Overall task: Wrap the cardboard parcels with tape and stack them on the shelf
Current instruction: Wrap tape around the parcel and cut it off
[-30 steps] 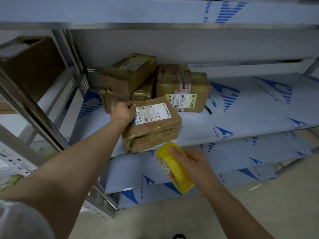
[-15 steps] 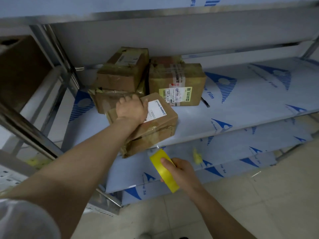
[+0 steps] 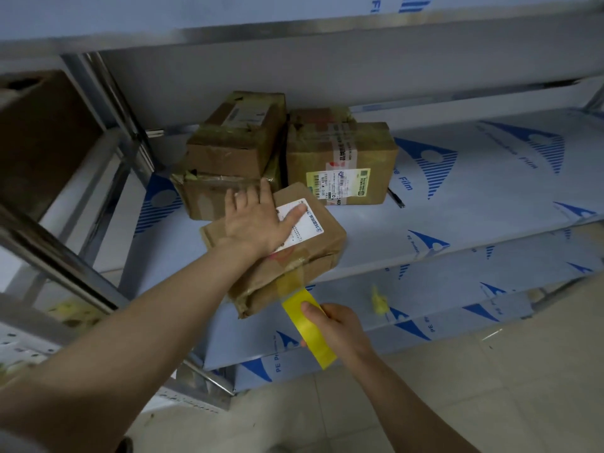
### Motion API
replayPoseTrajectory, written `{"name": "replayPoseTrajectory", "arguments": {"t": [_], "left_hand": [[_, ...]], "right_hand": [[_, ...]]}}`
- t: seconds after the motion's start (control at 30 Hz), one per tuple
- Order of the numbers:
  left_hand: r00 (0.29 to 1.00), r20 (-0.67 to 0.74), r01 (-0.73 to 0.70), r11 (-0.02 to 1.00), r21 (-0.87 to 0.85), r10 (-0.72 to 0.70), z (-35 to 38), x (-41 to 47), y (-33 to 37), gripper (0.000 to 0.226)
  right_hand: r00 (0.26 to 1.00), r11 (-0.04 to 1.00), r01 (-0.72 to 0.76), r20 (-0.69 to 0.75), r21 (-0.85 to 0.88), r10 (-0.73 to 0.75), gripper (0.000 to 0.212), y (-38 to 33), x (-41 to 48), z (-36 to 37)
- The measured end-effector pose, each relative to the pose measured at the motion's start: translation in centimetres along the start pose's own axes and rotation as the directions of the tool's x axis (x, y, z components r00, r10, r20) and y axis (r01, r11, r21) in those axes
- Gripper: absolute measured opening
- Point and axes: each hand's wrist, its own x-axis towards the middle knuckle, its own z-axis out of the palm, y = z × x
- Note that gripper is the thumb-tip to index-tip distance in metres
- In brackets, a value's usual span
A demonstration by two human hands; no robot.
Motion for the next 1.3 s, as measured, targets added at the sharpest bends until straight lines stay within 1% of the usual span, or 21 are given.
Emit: {"name": "replayPoseTrajectory", "arguments": {"t": [0.1, 0.17, 0.2, 0.27, 0.33, 0.4, 0.43, 0.5, 0.57, 0.63, 0.7, 0.77, 0.83, 0.9, 0.93, 0.97, 1.0, 1.07, 1.13, 1.23, 1.3], "left_hand": [[0.996, -0.064, -0.056, 0.996, 0.066, 0.06, -0.2, -0.3, -0.2, 0.079], [0.969, -0.212, -0.099, 0.986, 0.132, 0.126, -0.2, -1.4, 0.2, 0.073], [0.962, -0.222, -0.134, 0.984, 0.114, 0.157, 0.0, -2.0, 0.4, 0.075], [0.98, -0.044, -0.196, 0.98, -0.019, 0.195, -0.2, -3.0, 0.3, 0.093], [0.943, 0.239, -0.203, 0.969, -0.139, 0.232, -1.7, -3.0, -1.0, 0.122], [0.858, 0.453, -0.232, 0.97, -0.077, 0.241, -3.2, -3.0, -2.7, 0.143], [0.826, 0.518, -0.249, 0.968, -0.015, 0.22, -3.4, -3.2, -3.6, 0.148], [0.819, 0.547, -0.247, 0.967, 0.065, 0.172, -3.2, -4.1, -4.8, 0.144], [0.85, 0.494, -0.233, 0.972, 0.041, 0.183, -3.1, -4.7, -4.8, 0.132], [0.851, 0.48, -0.223, 0.974, -0.035, 0.212, -3.9, -4.4, -4.9, 0.125], [0.808, 0.538, -0.119, 0.961, -0.251, 0.241, -5.3, -4.0, -5.8, 0.12], [0.745, 0.582, 0.003, 0.872, -0.49, 0.325, -6.5, -3.8, -7.3, 0.113], [0.719, 0.566, 0.09, 0.754, -0.651, 0.404, -7.2, -3.7, -8.6, 0.093], [0.759, 0.53, 0.208, 0.631, -0.748, 0.378, -7.5, -3.4, -9.3, 0.062], [0.794, 0.506, 0.238, 0.593, -0.769, 0.337, -7.4, -3.1, -9.6, 0.053], [0.831, 0.476, 0.242, 0.583, -0.776, 0.288, -7.2, -2.8, -9.8, 0.047], [0.869, 0.439, 0.239, 0.583, -0.777, 0.228, -7.0, -2.4, -9.9, 0.041], [0.933, 0.348, 0.241, 0.562, -0.792, 0.091, -6.5, -1.8, -9.6, 0.026], [0.963, 0.27, 0.243, 0.518, -0.82, -0.023, -5.8, -1.4, -9.1, 0.01], [0.984, 0.176, 0.173, 0.488, -0.855, -0.04, -4.9, -1.0, -8.8, 0.01], [0.989, 0.147, 0.133, 0.463, -0.876, -0.006, -4.4, -0.9, -9.2, 0.011]], "right_hand": [[1.0, 1.0, -0.014, 0.009, 0.006, 0.014, 0.058, 0.0, 0.3, 0.2], [1.0, 1.0, -0.028, -0.001, 0.004, 0.028, 0.046, -0.1, 0.5, 0.2], [1.0, 1.0, -0.024, -0.006, 0.014, 0.024, 0.039, 0.0, 0.7, 0.1], [0.999, 0.998, -0.04, 0.025, 0.052, 0.039, 0.037, 0.3, 1.0, -0.1], [0.997, 0.992, -0.058, 0.054, 0.116, 0.052, 0.038, 0.3, 0.9, -0.1], [0.997, 0.989, -0.071, 0.049, 0.133, 0.065, 0.044, 0.4, 0.8, -0.2], [0.997, 0.988, -0.075, 0.041, 0.135, 0.07, 0.049, 0.2, 0.6, -0.2], [0.996, 0.988, -0.078, 0.045, 0.131, 0.073, 0.052, -0.2, 0.3, -0.3], [0.996, 0.987, -0.08, 0.052, 0.137, 0.073, 0.051, -1.0, -0.4, -0.6], [0.993, 0.983, -0.095, 0.078, 0.158, 0.084, 0.051, -1.4, -1.4, -1.3], [0.989, 0.971, -0.096, 0.13, 0.22, 0.068, 0.03, -2.6, -2.7, -2.8], [0.99, 0.958, -0.022, 0.139, 0.285, -0.019, 0.011, -4.7, -4.1, -5.0], [0.964, 0.947, 0.12, 0.194, 0.298, -0.183, 0.021, -7.9, -5.4, -6.6], [0.929, 0.936, 0.222, 0.231, 0.272, -0.288, 0.008, -11.3, -6.1, -6.9], [0.913, 0.926, 0.264, 0.239, 0.27, -0.33, 0.03, -12.2, -5.3, -6.8], [0.917, 0.929, 0.278, 0.221, 0.246, -0.333, 0.044, -14.1, -5.4, -6.1], [0.925, 0.94, 0.277, 0.207, 0.202, -0.317, 0.047, -15.0, -4.5, -5.6], [0.929, 0.947, 0.298, 0.19, 0.122, -0.317, 0.041, -17.2, -3.5, -4.4], [0.932, 0.95, 0.307, 0.182, 0.058, -0.312, 0.039, -18.7, -2.8, -3.3], [0.952, 0.962, 0.271, 0.136, 0.03, -0.273, 0.05, -20.1, -2.2, -2.7], [0.962, 0.968, 0.245, 0.115, 0.047, -0.249, 0.044, -20.4, -2.1, -2.6]]}}
